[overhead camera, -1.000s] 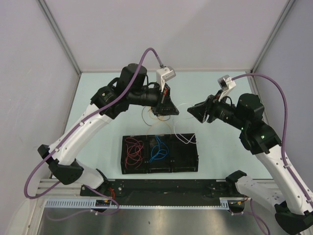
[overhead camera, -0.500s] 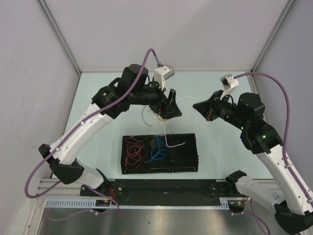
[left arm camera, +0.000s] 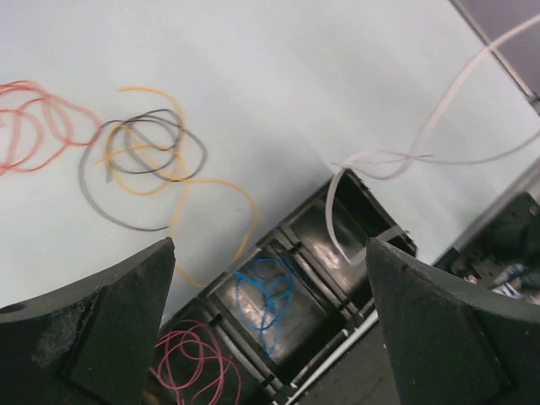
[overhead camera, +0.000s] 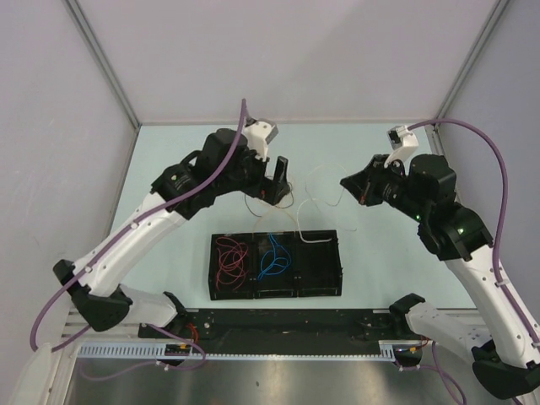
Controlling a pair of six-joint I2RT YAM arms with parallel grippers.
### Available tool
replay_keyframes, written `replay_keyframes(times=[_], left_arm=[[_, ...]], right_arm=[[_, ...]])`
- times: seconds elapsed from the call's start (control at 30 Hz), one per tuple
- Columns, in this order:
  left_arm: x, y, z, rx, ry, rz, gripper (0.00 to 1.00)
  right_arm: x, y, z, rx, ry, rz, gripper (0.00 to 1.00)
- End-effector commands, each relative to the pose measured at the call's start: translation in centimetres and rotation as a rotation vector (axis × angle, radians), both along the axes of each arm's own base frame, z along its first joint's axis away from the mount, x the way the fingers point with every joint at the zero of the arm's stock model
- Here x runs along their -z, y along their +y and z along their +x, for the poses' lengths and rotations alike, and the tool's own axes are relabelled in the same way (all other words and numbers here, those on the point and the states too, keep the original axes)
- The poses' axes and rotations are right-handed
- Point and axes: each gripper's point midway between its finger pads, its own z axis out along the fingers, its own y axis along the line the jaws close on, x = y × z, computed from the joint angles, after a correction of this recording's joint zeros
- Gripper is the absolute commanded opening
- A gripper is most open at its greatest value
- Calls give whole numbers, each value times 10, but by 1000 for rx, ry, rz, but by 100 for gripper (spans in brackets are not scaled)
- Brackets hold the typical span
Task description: Untangle the cables
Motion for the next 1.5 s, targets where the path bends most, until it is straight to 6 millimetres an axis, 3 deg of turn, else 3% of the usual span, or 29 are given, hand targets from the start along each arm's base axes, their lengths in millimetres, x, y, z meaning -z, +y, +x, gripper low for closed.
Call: replay_keyframes(times=[0.0, 0.1, 0.33, 0.57, 0.77, 0.97, 1.0, 1.2, 1.37, 1.47], left_arm=[[-36, 48, 13, -239, -153, -67, 100], [-35, 74, 13, -342, -191, -74, 100], [-11, 116, 4, -468, -195, -62, 100], [23, 131, -7, -500, -146, -39, 100], [49, 145, -20, -513, -116, 3, 100], [69, 159, -37, -515, -123, -17, 100], [80, 161, -39, -510, -113, -5, 100], [101, 174, -53, -522, -115, -18, 100], [84, 178, -61, -501, -184, -108, 100], [84, 180, -62, -506, -195, -115, 100]], right_arm=[[3, -8, -2, 51, 62, -5, 0], [2, -4, -11, 9, 73, 11, 0], [5, -3, -28, 3, 176, 59, 0], [-2, 9, -53, -61, 233, 126, 0], [-4, 8, -58, -5, 272, 158, 0], [28, 3, -57, 145, 368, 87, 0], [35, 0, -54, 206, 375, 75, 0], [89, -19, -57, 417, 487, -32, 0], [125, -32, -57, 521, 538, -89, 0], [140, -34, -58, 551, 564, -128, 0]])
